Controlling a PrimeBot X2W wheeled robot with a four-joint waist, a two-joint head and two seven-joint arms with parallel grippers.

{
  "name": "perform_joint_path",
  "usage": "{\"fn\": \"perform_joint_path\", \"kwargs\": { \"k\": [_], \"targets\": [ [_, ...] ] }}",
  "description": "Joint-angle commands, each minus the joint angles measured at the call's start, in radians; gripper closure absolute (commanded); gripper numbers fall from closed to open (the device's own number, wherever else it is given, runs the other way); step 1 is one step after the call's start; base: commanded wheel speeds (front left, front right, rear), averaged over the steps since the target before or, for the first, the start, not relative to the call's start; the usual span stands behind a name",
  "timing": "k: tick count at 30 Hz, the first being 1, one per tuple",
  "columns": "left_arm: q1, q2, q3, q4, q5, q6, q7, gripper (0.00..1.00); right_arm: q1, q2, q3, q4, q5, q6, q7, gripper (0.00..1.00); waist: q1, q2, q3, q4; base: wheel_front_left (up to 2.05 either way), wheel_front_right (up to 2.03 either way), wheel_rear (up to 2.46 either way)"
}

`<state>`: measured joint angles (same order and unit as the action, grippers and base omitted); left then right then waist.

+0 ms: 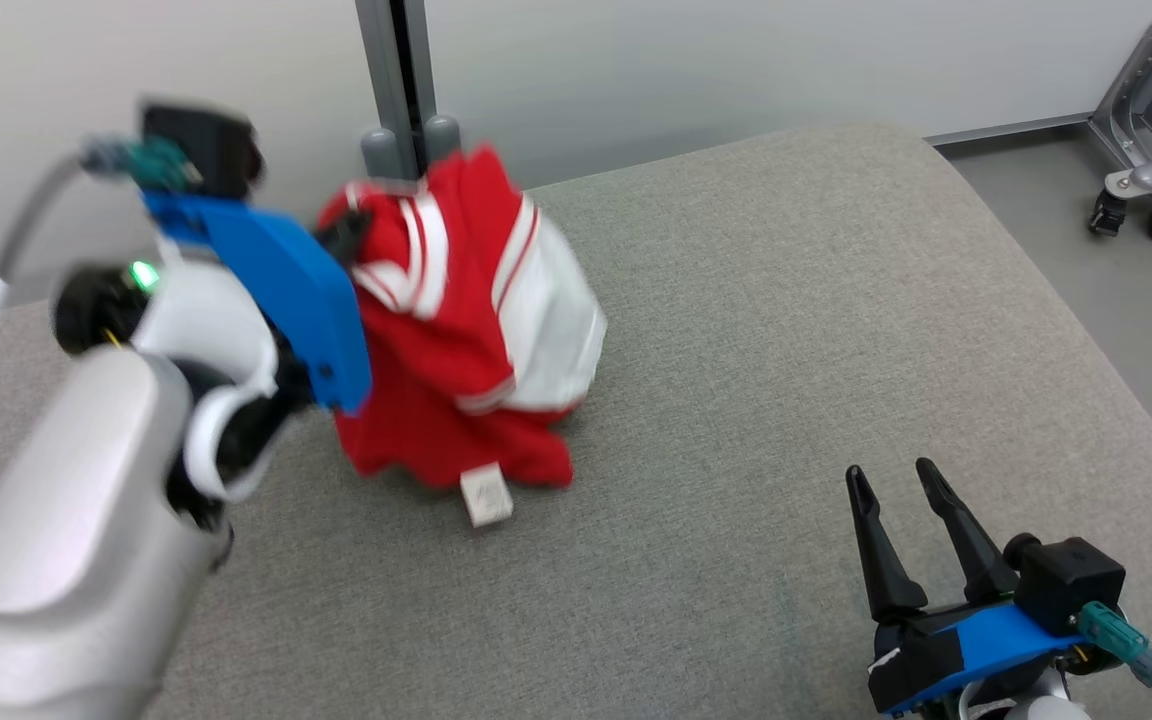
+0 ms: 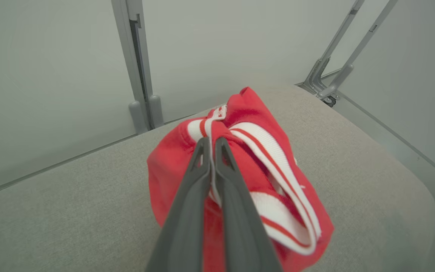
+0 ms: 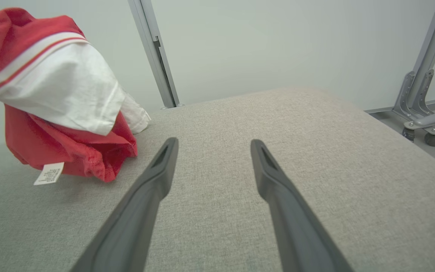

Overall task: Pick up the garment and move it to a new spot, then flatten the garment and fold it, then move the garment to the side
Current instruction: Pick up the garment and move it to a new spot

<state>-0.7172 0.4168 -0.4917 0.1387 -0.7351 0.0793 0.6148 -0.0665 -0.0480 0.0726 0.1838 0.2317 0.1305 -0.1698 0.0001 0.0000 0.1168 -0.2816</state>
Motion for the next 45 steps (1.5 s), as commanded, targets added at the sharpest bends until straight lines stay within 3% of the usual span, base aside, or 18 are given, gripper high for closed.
{"fn": "perform_joint_path", "kwargs": {
  "k": [1,5,6,7,8,13,19,28,33,40,45],
  "targets": [
    [0.025,-0.005,-0.012,0.016,0.008,-0.007,-0.015,1.0,-0.01,-0.004,0.001,0.003,0.005,0.0,-0.01,0.0,-0.0001,0.0,0.0,-0.003,0.0,0.0,0.0],
    [0.127,-0.043,-0.059,0.121,0.009,-0.012,-0.058,1.0,-0.01,-0.004,0.0,0.011,0.005,0.0,-0.01,0.0,-0.0001,0.0,-0.005,-0.001,0.0,0.0,0.0],
    [0.143,-0.057,-0.063,0.14,0.009,-0.018,-0.088,0.65,-0.008,-0.004,0.0,0.011,0.002,0.0,-0.008,0.0,-0.0001,0.0,-0.008,0.003,0.0,0.0,0.0],
    [0.156,-0.077,-0.059,0.155,0.007,-0.032,-0.141,0.04,-0.007,-0.004,0.0,0.011,-0.001,0.0,-0.006,0.0,-0.0001,0.0,-0.013,0.009,0.0,0.0,0.0],
    [0.176,-0.1,-0.041,0.179,-0.002,-0.021,-0.2,0.0,-0.003,-0.005,0.0,0.01,-0.003,0.0,-0.004,0.0,-0.0001,0.0,-0.017,0.015,0.0,0.0,0.0],
    [0.265,-0.176,-0.011,0.276,-0.024,-0.031,-0.393,0.0,0.02,-0.004,-0.004,0.006,-0.013,0.0,0.011,0.0,-0.0001,0.0,-0.049,0.059,0.0,0.0,0.0],
    [0.337,-0.214,-0.012,0.317,-0.008,-0.042,-0.546,0.0,0.049,-0.004,-0.015,-0.01,-0.025,0.0,0.031,0.0,-0.0001,0.0,-0.09,0.13,0.0,0.0,0.0],
    [0.444,-0.247,0.088,0.24,-0.049,-0.075,-0.827,0.0,0.082,-0.004,-0.036,-0.041,-0.029,0.0,0.056,0.0,-0.0001,0.0,-0.125,0.218,0.0,0.0,0.0],
    [0.52,-0.267,0.164,0.161,-0.031,-0.119,-0.878,0.0,0.095,-0.004,-0.05,-0.055,-0.031,0.0,0.066,0.0,-0.0001,0.0,-0.13,0.255,0.0,0.0,0.0],
    [0.659,-0.323,0.357,-0.022,0.198,-0.151,-0.88,0.0,0.099,-0.004,-0.056,-0.064,-0.02,0.0,0.068,0.0,-0.0001,0.0,-0.129,0.289,0.0,0.0,0.0],
    [0.753,-0.347,0.406,-0.067,0.384,-0.168,-0.88,0.0,0.098,-0.004,-0.05,-0.056,-0.015,0.0,0.066,0.0,-0.0001,0.0,-0.132,0.302,0.0,0.0,0.0]
  ]
}}
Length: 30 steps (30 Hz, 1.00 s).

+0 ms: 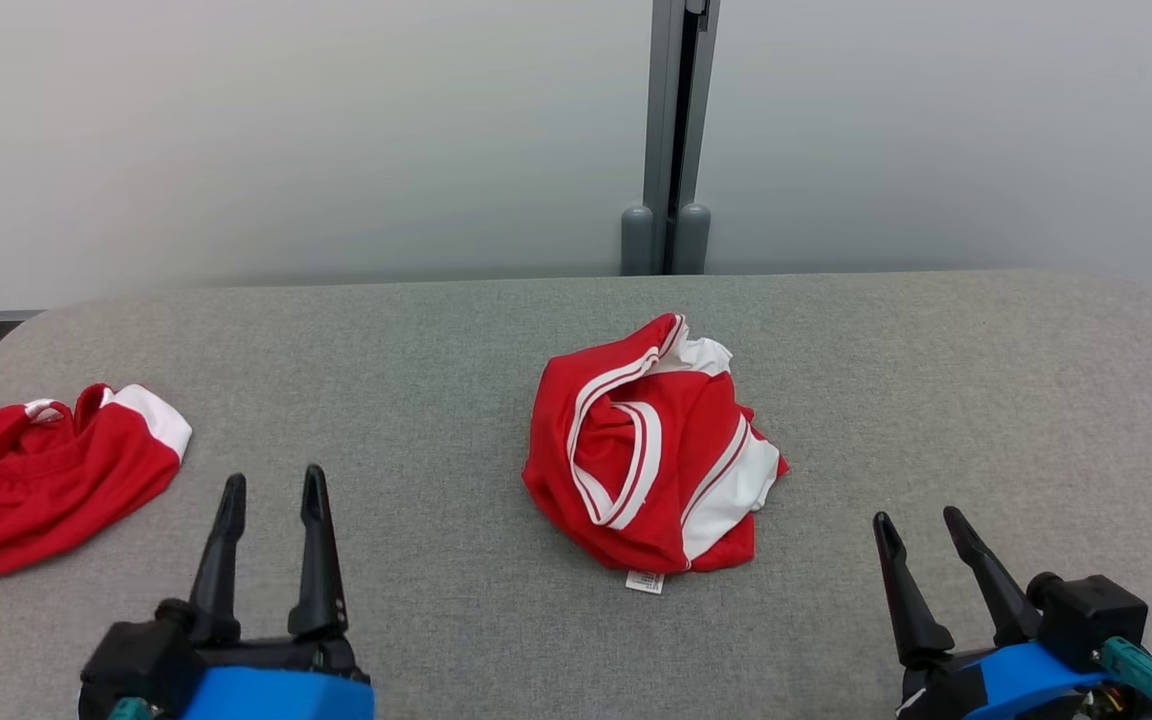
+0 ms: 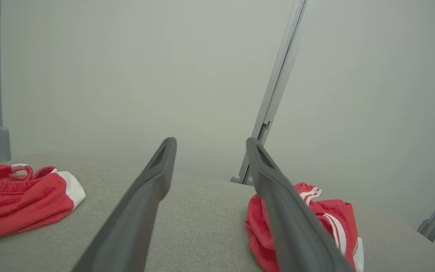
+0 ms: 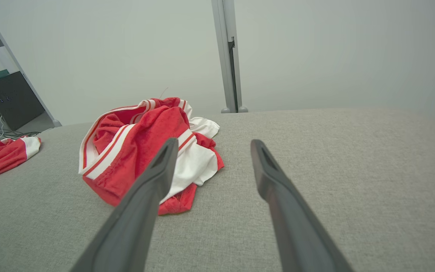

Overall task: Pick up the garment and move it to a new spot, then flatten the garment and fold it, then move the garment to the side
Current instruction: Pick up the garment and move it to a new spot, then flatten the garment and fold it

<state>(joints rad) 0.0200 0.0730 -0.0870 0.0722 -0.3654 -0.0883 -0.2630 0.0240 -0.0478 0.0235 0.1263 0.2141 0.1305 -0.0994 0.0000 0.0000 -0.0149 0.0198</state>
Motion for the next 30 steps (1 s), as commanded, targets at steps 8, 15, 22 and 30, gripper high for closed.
{"fn": "perform_joint_path", "kwargs": {
  "k": [8,15,22,30],
  "targets": [
    [0.103,-0.009,0.0,0.044,0.172,0.013,-0.002,0.0,0.017,-0.005,-0.023,0.01,-0.02,0.0,-0.007,0.0,0.0,0.0,-0.012,0.02,0.0,0.0,0.0],
    [0.109,-0.017,0.041,0.092,0.147,0.024,-0.002,0.0,0.035,-0.005,-0.054,0.004,-0.041,0.0,0.007,0.0,0.0,0.0,-0.022,0.038,0.0,0.0,0.0],
    [0.099,-0.019,0.051,0.143,0.139,0.022,-0.003,0.0,0.047,-0.005,-0.062,0.001,-0.059,0.0,0.012,0.0,0.0,0.0,-0.028,0.042,0.0,0.0,0.0],
    [0.074,-0.004,0.055,0.146,0.161,0.021,-0.003,0.0,0.052,-0.005,-0.07,0.002,-0.068,0.0,0.019,0.0,0.0,0.0,-0.025,0.049,0.0,0.0,0.0]
  ]
}}
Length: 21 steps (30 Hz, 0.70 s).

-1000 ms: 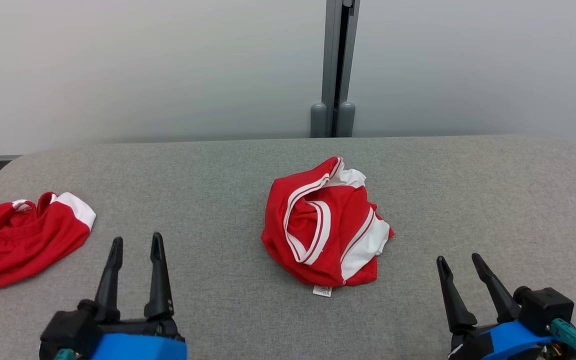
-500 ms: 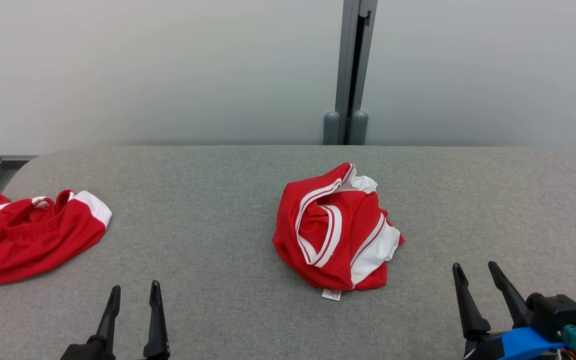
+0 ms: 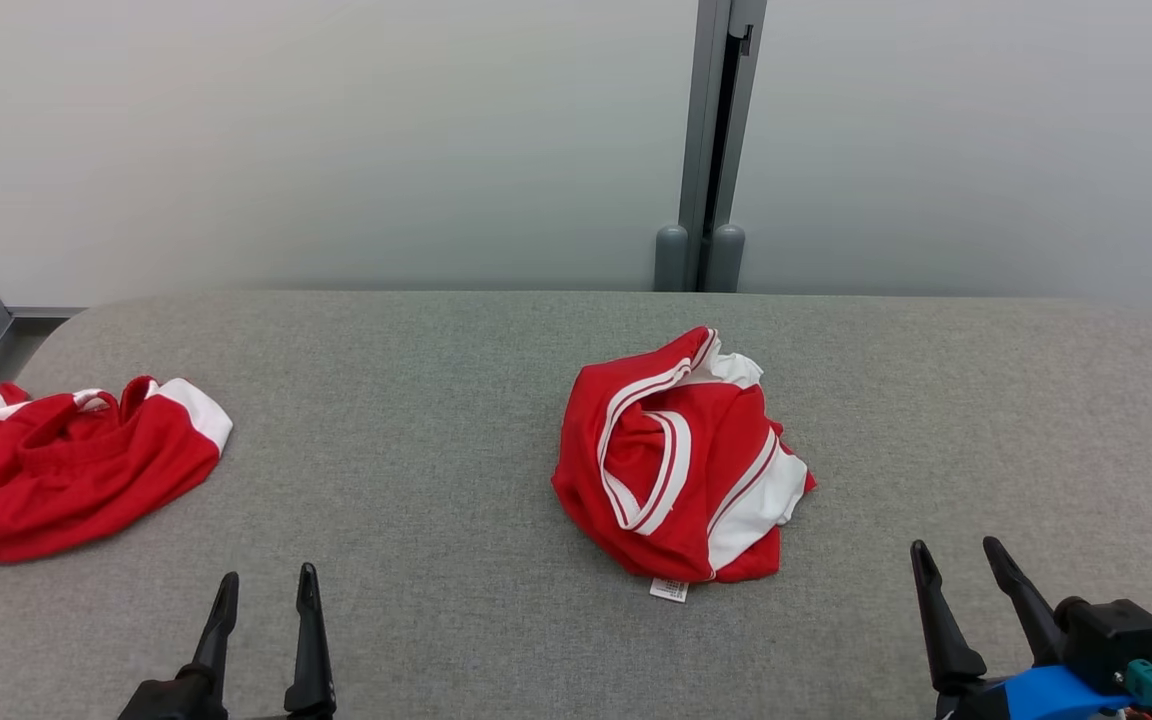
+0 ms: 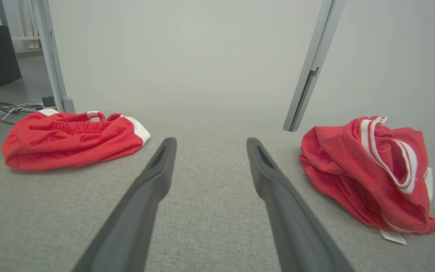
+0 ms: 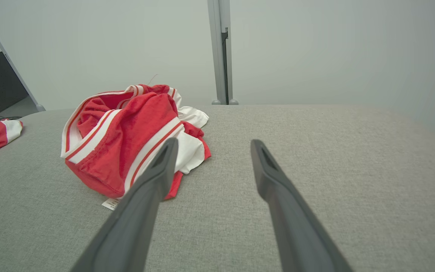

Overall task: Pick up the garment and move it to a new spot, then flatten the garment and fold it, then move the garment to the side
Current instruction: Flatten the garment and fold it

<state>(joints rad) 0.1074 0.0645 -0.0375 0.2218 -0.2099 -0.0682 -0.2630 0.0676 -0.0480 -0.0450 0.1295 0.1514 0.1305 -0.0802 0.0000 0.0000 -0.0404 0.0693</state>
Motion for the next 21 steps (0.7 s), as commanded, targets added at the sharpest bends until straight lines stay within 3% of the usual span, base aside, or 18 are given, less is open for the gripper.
{"fn": "perform_joint_path", "kwargs": {
  "k": [1,12,21],
  "targets": [
    [-0.013,0.005,0.006,-0.005,0.007,0.001,-0.003,0.0,0.007,-0.004,0.0,-0.004,-0.004,0.0,0.0,0.0,0.0,0.0,0.001,0.0,0.0,0.0,0.0],
    [-0.019,0.007,-0.025,0.012,0.018,-0.005,-0.002,0.0,-0.012,-0.004,0.076,-0.024,0.037,0.0,0.03,0.0,0.0,0.0,0.001,0.01,0.0,0.0,0.0],
    [-0.038,0.011,-0.05,0.023,0.016,-0.008,0.007,0.0,-0.163,-0.005,0.263,0.0,0.085,0.0,0.275,0.0,0.0,0.0,0.013,0.033,0.0,0.0,0.0]
  ]
}}
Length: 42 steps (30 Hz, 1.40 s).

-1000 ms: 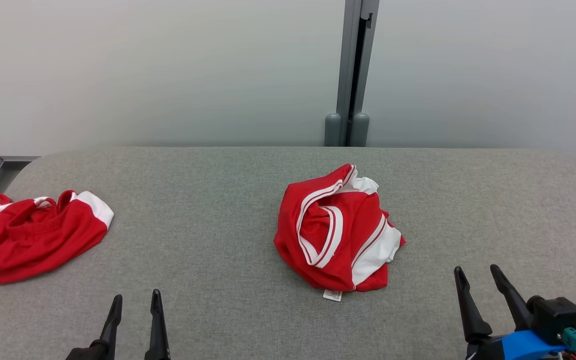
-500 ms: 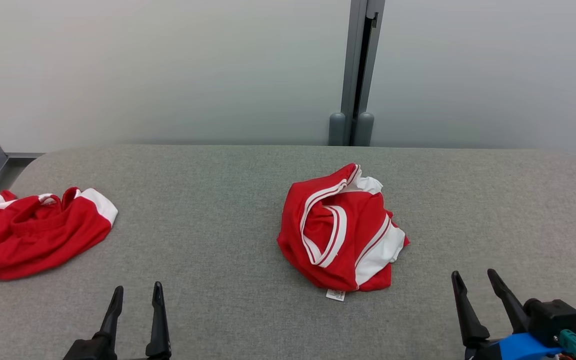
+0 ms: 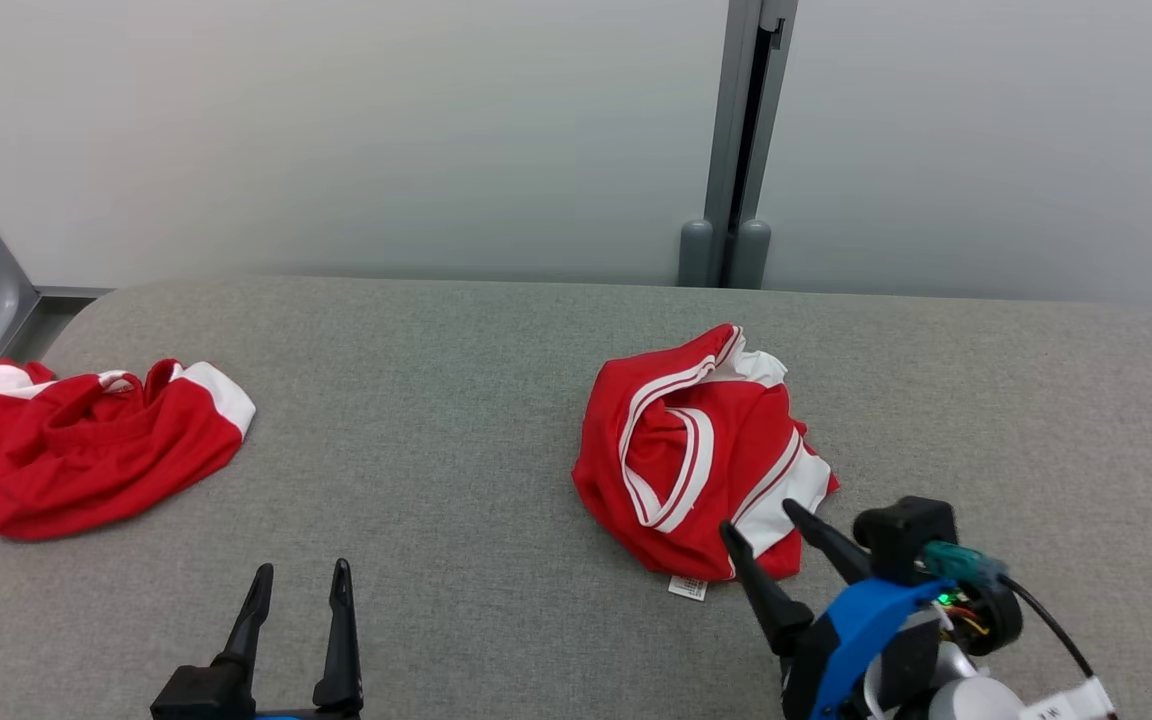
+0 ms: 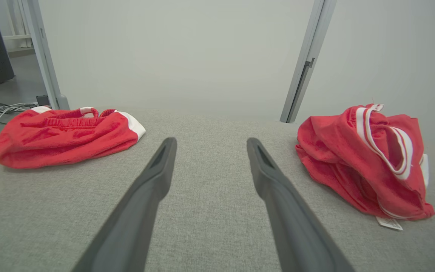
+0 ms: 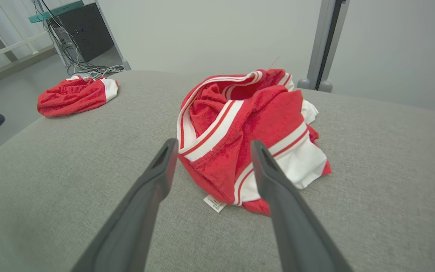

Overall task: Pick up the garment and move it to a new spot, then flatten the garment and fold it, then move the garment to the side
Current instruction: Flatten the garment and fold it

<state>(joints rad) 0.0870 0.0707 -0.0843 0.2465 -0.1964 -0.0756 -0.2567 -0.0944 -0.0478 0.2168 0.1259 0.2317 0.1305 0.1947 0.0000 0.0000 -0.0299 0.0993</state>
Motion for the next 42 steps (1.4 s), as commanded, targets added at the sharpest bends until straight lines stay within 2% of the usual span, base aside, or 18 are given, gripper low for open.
{"fn": "perform_joint_path", "kwargs": {
  "k": [1,6,19,31,32,33,34,42],
  "targets": [
    [-0.019,0.006,-0.005,-0.002,0.003,-0.001,0.002,0.0,-0.024,-0.005,0.022,0.02,0.007,0.0,0.025,0.0,0.0,0.0,0.004,0.007,0.0,0.0,0.0],
    [-0.029,0.006,-0.018,0.001,0.003,-0.001,0.007,0.0,-0.142,-0.005,0.035,0.121,-0.015,0.0,0.104,0.0,0.0,0.0,0.016,0.031,0.0,0.0,0.0],
    [-0.065,0.0,-0.054,-0.002,-0.002,0.003,0.004,0.0,-0.379,-0.004,0.022,0.409,-0.09,0.0,0.109,0.0,0.0,0.0,0.081,0.07,0.0,0.0,0.0],
    [-0.09,-0.003,-0.072,0.007,-0.012,0.011,-0.003,0.0,-0.429,-0.004,0.045,0.583,-0.055,0.0,0.106,0.0,0.0,0.0,0.096,0.084,0.0,0.0,0.0],
    [-0.09,-0.003,-0.073,0.008,-0.012,0.01,-0.002,0.0,-0.436,-0.004,0.049,0.591,-0.049,0.0,0.103,0.61,0.0,0.0,0.096,0.085,0.0,0.0,0.0],
    [-0.09,-0.003,-0.074,0.008,-0.013,0.01,-0.002,0.0,-0.441,-0.004,0.057,0.596,-0.043,0.0,0.098,0.94,0.0,0.0,0.095,0.086,0.0,0.0,0.0],
    [-0.09,-0.004,-0.075,0.009,-0.013,0.01,-0.003,0.0,-0.446,-0.004,0.062,0.601,-0.036,0.0,0.091,1.0,0.0,0.0,0.094,0.086,0.0,0.0,0.0],
    [-0.072,0.0,-0.078,0.008,-0.019,0.015,-0.005,0.0,-0.498,-0.004,0.037,0.544,-0.045,0.0,-0.014,1.0,0.0,0.0,0.074,0.09,0.0,0.0,0.0]
  ]
}}
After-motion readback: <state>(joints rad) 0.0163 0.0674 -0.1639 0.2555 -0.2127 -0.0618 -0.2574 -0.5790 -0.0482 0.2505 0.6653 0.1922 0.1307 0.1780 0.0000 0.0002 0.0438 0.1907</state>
